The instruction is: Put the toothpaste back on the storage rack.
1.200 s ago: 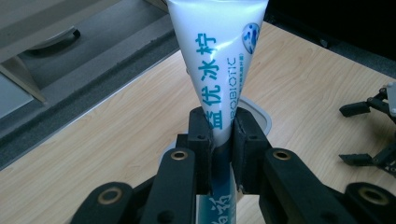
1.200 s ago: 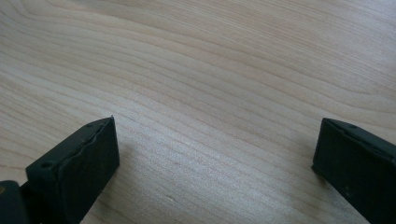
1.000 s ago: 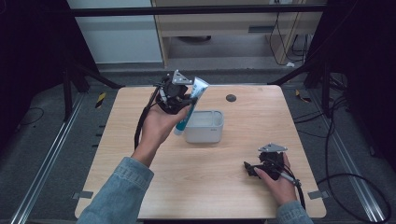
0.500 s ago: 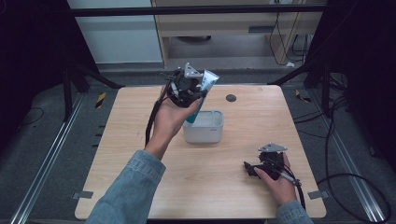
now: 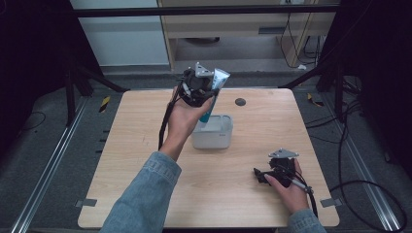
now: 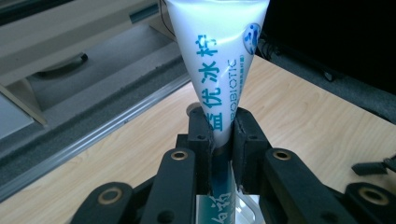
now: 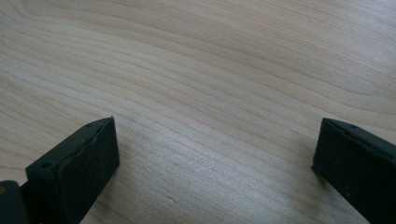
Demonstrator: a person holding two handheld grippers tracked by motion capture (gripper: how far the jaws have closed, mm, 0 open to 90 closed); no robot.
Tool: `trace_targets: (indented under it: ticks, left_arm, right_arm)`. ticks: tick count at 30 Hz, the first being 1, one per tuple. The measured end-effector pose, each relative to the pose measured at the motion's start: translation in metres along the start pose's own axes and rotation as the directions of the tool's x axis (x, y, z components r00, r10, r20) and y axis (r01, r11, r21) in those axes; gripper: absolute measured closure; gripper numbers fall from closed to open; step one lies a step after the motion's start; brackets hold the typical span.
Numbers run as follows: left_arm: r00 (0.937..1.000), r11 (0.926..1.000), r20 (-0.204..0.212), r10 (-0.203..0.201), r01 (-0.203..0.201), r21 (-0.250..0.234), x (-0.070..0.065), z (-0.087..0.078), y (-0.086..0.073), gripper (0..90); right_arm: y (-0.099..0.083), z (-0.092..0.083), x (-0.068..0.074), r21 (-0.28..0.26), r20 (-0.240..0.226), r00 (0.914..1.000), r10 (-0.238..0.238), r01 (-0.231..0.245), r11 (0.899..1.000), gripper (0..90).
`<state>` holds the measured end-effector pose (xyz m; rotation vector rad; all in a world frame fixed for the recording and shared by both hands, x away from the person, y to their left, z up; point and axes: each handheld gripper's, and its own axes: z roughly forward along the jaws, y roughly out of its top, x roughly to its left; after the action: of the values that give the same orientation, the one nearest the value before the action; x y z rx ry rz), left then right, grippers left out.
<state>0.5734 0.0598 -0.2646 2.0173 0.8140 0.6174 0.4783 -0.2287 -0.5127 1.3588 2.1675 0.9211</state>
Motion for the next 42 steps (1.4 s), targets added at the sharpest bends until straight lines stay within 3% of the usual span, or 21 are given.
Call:
trace_targets:
  ticks: [6, 10, 16, 30, 42]
  left_arm:
    - [0.9997, 0.9991, -0.006, -0.022, 0.022, -0.037, 0.0, 0.006, 0.003, 79.1]
    - [0.9999, 0.999, -0.009, -0.014, 0.014, -0.042, -0.001, 0.008, 0.005, 79.1]
    - [0.9998, 0.9999, -0.018, -0.01, 0.01, -0.014, 0.0, 0.014, 0.003, 79.1]
    - [0.9982, 0.9969, -0.037, -0.047, 0.045, -0.064, 0.008, 0.022, -0.002, 79.1]
    - [0.9961, 0.993, -0.028, -0.084, 0.082, -0.085, 0.007, 0.031, -0.02, 79.0]
  right_arm:
    - [0.0, 0.0, 0.0, 0.0, 0.0, 1.0, -0.002, 0.002, 1.0, 0.6]
    - [0.0, 0.0, 0.0, 0.0, -0.001, 1.0, -0.002, 0.002, 1.0, 0.6]
    - [0.001, 0.001, -0.001, -0.002, -0.003, 1.0, -0.007, 0.007, 1.0, 0.6]
    - [0.001, 0.001, -0.001, -0.004, -0.004, 1.0, -0.008, 0.008, 1.0, 0.6]
    - [0.001, 0.001, -0.001, -0.004, -0.004, 0.9999, -0.01, 0.01, 1.0, 0.6]
